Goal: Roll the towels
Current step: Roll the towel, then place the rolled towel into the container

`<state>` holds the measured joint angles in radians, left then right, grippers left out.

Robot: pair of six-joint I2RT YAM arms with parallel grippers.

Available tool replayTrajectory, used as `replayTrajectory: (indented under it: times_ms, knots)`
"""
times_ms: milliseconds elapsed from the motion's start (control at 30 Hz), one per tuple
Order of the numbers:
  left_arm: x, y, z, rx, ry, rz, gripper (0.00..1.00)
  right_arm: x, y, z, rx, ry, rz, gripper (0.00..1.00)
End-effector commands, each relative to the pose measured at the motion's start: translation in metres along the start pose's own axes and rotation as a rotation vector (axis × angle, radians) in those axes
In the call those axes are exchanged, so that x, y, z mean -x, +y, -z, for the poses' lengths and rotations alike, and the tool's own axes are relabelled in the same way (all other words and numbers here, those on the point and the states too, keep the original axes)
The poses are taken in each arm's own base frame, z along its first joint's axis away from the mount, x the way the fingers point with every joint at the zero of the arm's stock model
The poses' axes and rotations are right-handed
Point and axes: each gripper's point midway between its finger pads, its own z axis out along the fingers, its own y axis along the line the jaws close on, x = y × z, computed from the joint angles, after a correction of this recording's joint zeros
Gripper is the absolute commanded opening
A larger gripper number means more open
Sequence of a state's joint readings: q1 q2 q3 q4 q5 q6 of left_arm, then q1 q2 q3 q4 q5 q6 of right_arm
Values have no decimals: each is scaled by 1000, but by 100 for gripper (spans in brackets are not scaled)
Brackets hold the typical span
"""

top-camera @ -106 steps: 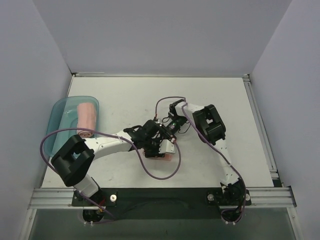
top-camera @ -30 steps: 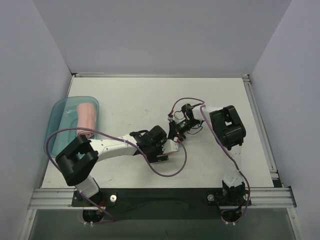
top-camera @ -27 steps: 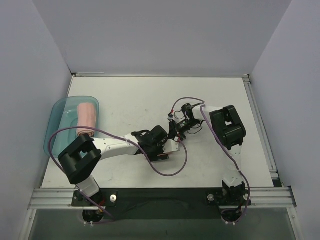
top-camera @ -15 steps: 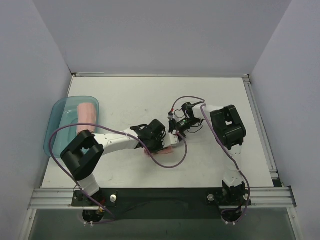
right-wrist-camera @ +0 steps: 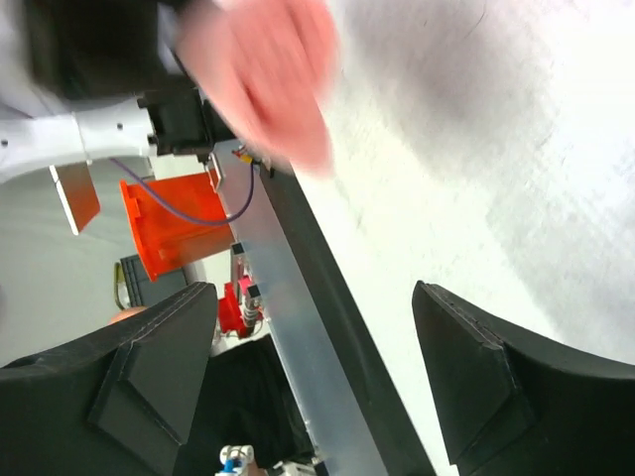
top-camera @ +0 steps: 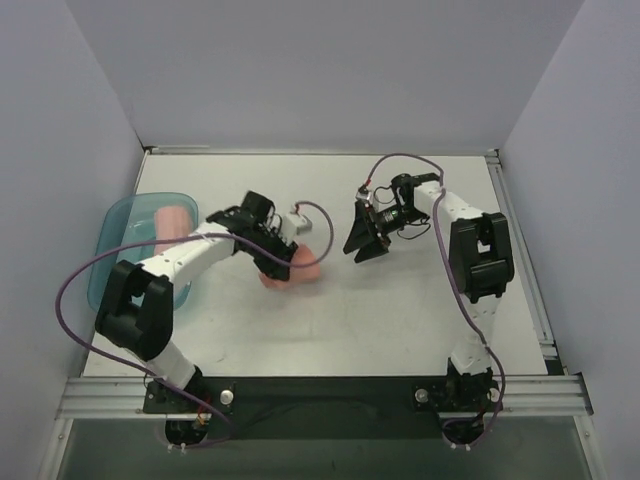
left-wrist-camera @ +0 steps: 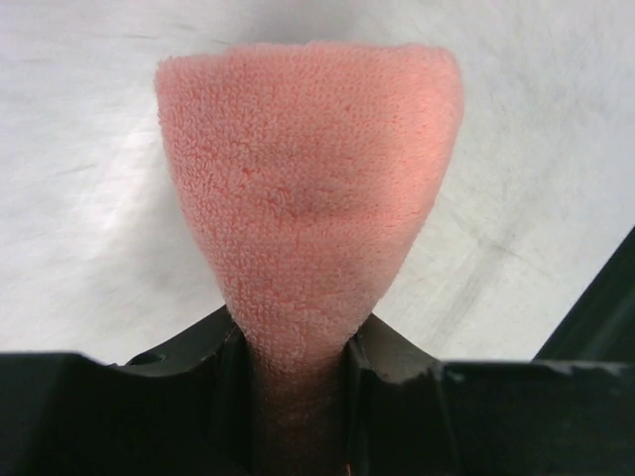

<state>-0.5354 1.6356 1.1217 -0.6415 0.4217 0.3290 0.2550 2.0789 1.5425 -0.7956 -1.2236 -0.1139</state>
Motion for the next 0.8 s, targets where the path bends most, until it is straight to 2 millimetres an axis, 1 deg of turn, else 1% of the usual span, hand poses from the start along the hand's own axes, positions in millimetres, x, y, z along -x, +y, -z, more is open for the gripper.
replayTrajectory:
  times_ms: [0, 33, 67, 100, 167, 200, 233, 300, 333, 400, 433, 500, 533, 567, 633, 667, 700, 733, 767]
  knots:
    - [39, 32, 79, 3, -212, 157, 0, -28, 26, 25, -11, 36, 31, 81]
    - [42, 43, 96, 35, -246, 175, 0, -30, 21, 30, -36, 32, 27, 82]
    - [43, 54, 109, 59, -269, 205, 0, -34, 18, 33, -44, 34, 20, 82]
    - [43, 76, 139, 91, -324, 273, 0, -39, 17, 35, -47, 36, 12, 82]
    - [39, 97, 165, 128, -363, 351, 0, -43, 13, 43, -54, 29, 2, 83]
    - [40, 109, 188, 167, -390, 376, 0, -44, 12, 46, -57, 26, -5, 84]
    - [25, 133, 210, 220, -419, 450, 0, -45, 12, 48, -59, 24, -4, 84]
    - [10, 155, 237, 302, -441, 509, 0, -46, 9, 54, -77, 21, -13, 86]
    - [-5, 175, 261, 399, -451, 551, 0, -45, 8, 55, -81, 17, -14, 86]
    - [-24, 193, 278, 502, -425, 573, 0, -44, 6, 57, -90, 20, -23, 87]
    - [-43, 208, 293, 613, -378, 608, 0, -43, 4, 57, -96, 20, -22, 88]
    - [-64, 222, 299, 691, -313, 621, 0, -42, 1, 57, -101, 24, -27, 89]
    - [-81, 230, 306, 753, -263, 648, 0, -42, -1, 56, -103, 29, -35, 90]
    - [-90, 235, 308, 776, -234, 654, 0, -42, -2, 56, -107, 31, -39, 91]
    - [-107, 245, 305, 802, -184, 682, 0, -43, -11, 57, -142, 49, -54, 91]
    - [-120, 250, 306, 826, -155, 714, 0, -44, -13, 58, -163, 61, -62, 92]
    - [-129, 256, 300, 817, -138, 739, 0, -46, -19, 60, -186, 86, -68, 92]
    - [-136, 259, 299, 815, -131, 759, 0, -53, -16, 64, -183, 119, -70, 93]
    - [-142, 263, 295, 813, -118, 776, 0, -55, -16, 67, -189, 135, -71, 93]
